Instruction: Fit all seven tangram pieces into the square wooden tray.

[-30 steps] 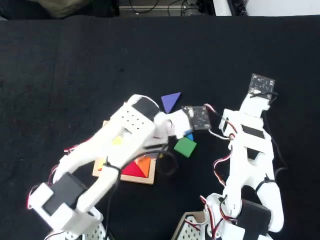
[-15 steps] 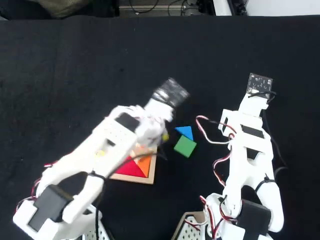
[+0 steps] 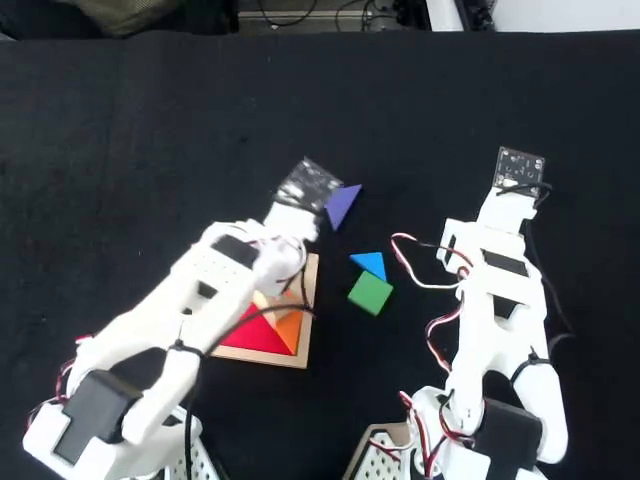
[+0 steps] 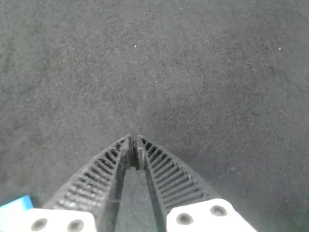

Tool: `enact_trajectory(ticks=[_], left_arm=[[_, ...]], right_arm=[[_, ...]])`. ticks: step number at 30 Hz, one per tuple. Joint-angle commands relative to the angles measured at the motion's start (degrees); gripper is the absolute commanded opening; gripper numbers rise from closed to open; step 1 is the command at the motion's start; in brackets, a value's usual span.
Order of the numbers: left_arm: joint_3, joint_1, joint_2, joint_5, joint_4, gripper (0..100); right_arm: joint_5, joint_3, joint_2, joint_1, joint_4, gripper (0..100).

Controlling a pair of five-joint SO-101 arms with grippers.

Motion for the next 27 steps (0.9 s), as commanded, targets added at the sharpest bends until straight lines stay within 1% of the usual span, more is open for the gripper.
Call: enact_trajectory(ticks=[1,9,16,18,21,27], left_arm=[[-0.31,3.74,-2.37,0.53,-0.7,3],[-1.45,7.78,-2.37,0.53,6.77,3],[-0.84,11.03,-1.93,0.62,6.95,3],[-0.84,11.82,-1.93,2.29,7.03,3],[-0.92,11.82,-1.93,5.71,8.09,3],[0.31,11.38,-2.02,5.71,8.18,3]], right_arm=[[0.79,-3.21,0.04,-0.88,0.26,1.2],[0.79,-3.12,0.04,-0.97,0.26,1.2],[0.79,-3.12,0.13,-0.97,0.35,1.2],[0.79,-3.12,0.13,-0.97,0.35,1.2],[0.79,-3.12,0.13,-0.97,0.35,1.2],[0.79,-3.12,0.13,-0.97,0.35,1.2]])
